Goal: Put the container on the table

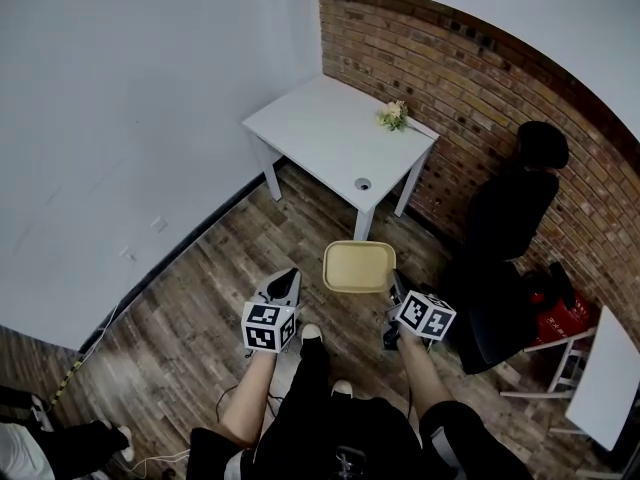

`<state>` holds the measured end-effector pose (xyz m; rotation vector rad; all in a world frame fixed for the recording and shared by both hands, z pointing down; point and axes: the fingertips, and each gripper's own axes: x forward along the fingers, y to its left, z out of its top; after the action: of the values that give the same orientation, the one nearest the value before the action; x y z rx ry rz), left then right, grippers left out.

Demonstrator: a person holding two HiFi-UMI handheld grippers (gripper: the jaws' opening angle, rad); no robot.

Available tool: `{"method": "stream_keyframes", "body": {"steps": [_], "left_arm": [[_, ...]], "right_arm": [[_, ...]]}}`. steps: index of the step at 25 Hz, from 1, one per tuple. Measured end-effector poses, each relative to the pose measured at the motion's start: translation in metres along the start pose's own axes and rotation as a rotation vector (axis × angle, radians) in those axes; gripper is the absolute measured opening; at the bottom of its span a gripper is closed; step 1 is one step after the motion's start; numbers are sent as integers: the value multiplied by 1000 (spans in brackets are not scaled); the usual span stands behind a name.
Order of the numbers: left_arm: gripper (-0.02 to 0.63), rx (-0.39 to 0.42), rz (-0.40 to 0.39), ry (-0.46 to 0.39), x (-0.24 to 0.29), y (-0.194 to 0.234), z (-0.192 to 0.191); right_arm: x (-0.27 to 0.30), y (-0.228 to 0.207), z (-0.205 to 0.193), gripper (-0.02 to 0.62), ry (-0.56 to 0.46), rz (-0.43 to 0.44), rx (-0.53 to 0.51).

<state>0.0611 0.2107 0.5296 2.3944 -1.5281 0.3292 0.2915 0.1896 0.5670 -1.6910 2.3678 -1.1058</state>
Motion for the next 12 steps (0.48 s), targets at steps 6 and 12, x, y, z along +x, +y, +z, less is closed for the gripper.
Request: {"method": "stream_keyframes", "body": {"steps": [6,12], "left_arm": [[15,0,-15,2,52,43,19],[15,-5,-55,19,105,80,39]], "right_arm": [[60,4,23,35,1,-14,1],[115,6,48,35,-1,-46,12]]}}
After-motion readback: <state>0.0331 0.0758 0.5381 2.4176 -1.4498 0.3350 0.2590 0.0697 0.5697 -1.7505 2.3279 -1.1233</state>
